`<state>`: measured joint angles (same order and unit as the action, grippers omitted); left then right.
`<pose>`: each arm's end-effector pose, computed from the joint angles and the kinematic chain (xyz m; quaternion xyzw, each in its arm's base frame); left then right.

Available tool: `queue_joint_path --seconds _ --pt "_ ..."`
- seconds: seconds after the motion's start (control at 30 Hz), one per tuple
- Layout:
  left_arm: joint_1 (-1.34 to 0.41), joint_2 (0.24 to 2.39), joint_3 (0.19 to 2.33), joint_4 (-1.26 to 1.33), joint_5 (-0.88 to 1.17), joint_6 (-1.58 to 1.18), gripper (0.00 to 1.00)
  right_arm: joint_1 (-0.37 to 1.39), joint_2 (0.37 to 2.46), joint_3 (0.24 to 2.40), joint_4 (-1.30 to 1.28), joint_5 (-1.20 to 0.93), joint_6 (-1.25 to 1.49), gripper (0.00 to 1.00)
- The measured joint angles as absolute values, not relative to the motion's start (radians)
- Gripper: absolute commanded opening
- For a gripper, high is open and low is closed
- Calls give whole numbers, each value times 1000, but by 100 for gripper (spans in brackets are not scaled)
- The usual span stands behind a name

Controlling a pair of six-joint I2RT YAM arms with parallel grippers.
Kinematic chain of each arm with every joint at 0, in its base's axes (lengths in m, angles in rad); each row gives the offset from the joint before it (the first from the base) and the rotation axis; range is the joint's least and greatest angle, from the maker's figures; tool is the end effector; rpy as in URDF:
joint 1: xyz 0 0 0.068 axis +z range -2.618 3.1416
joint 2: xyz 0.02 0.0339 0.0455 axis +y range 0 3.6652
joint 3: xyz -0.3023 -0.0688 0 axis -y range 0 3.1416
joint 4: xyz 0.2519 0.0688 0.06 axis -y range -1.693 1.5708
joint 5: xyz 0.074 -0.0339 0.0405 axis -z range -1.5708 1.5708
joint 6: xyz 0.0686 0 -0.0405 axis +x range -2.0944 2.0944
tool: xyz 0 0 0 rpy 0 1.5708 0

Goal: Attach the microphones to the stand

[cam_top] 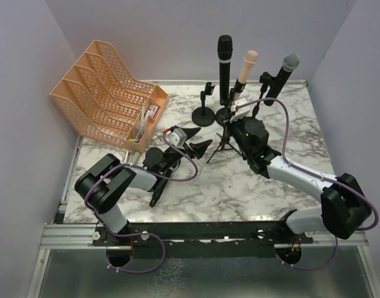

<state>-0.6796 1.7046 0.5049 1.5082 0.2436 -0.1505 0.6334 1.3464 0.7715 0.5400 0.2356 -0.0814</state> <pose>0.2553 -0.2275 0.2428 0.2478 0.5397 -0.3887 0.7044 0.2814 0.1868 0.3167 -0.1734 0.6978 0.1066 0.6868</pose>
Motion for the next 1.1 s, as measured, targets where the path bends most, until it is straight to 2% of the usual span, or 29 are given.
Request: queue_joint_path --seconds 0.3,0.53,0.8,0.9,1.1 --pt "-680 1544 509 1314 118 -227 69 561 1359 767 567 259 -79 1" --pt "-679 1515 532 1155 15 -287 69 540 1379 779 557 286 -54 39" --pt "-678 1417 565 915 -148 -403 72 535 1375 789 434 250 -32 64" --pt "-662 1422 626 799 -163 -411 72 535 1352 816 368 232 3 69" --pt "-586 1541 874 669 -126 -435 73 535 1269 862 270 190 65 71"
